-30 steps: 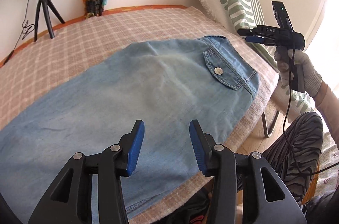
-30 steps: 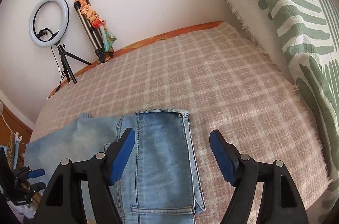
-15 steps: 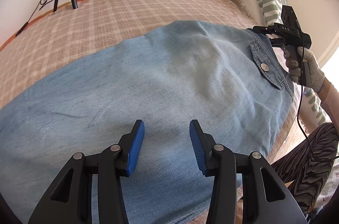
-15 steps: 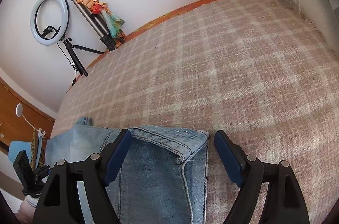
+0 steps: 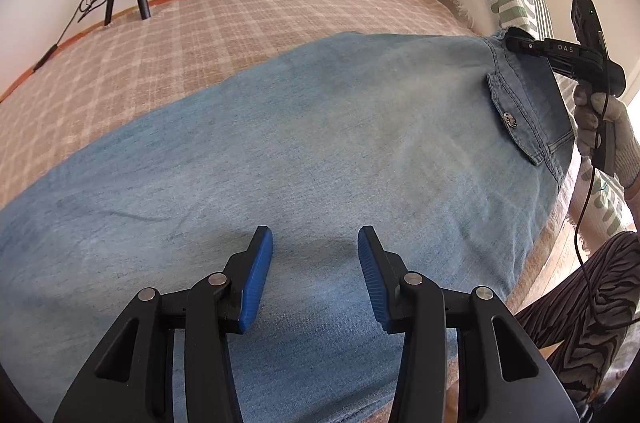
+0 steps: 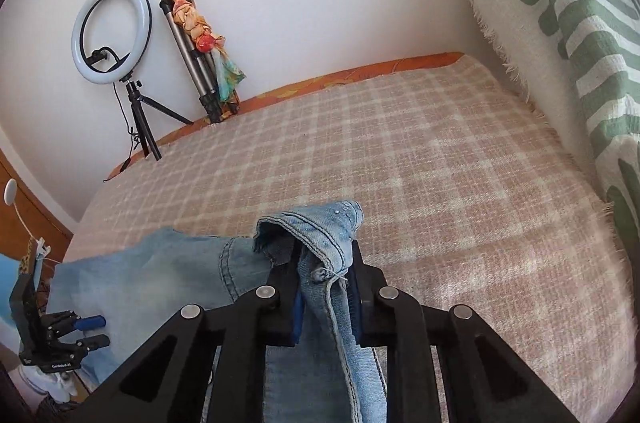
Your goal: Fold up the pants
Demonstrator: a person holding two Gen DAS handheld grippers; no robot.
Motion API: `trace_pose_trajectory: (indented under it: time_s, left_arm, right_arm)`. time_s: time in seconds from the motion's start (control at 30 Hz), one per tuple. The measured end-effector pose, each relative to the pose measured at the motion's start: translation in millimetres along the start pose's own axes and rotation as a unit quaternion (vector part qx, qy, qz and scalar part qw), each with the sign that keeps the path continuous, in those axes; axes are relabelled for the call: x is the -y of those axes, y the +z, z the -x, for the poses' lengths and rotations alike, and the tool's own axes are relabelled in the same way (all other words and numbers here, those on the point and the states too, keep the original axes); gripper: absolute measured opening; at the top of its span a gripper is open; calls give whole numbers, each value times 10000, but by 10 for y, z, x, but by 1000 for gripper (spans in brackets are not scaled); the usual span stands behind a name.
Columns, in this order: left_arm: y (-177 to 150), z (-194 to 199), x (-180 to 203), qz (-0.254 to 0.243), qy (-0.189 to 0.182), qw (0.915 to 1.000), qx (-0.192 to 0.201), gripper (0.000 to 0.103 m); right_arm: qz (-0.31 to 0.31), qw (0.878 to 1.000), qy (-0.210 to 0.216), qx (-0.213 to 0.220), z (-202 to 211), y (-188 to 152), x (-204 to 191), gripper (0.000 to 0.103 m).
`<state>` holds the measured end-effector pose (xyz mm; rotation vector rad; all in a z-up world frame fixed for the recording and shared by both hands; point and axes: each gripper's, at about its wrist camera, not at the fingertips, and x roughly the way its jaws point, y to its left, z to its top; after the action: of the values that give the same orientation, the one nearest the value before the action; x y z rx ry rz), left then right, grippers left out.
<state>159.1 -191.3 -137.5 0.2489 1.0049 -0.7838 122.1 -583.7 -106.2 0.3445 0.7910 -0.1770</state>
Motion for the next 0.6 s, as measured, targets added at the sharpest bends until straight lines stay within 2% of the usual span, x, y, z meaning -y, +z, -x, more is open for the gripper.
trace_pose_trajectory:
  time_s: [0.13,0.2,0.23,0.27,0.33,0.47,0.6]
  left_arm:
    - [-16,26,-26,113,-51,9999,8,43]
    - [-35,57,-34,127,-31,9999,21,43]
    - [-51,75,-38,107,-9,9999,26,43]
    - [-69,92,-43,102,7,9999,33,43]
    - [-110,133,-94,203,28,9998,52,43]
    - [-177,285,-244,536,40,9984,157,43]
    - [-207,526,-429,762,277,9960,382,43]
  right_arm:
    - [189,9973,-584,-393,-290,-83,-39,17]
    - [276,9954,-799,-443,-341,-63,-57,24]
    - [302,9941,-953,-417,-322,-51,-48,34]
    - [327,9935,-1041,-337,-287,-36,-50,38]
    - [322,9936,-1059,-209,-188,-11,-58,43]
    - [376,9943,-999,35,-1,59,-196,44]
    - [561,9957,-709,179,142,111,-479,44]
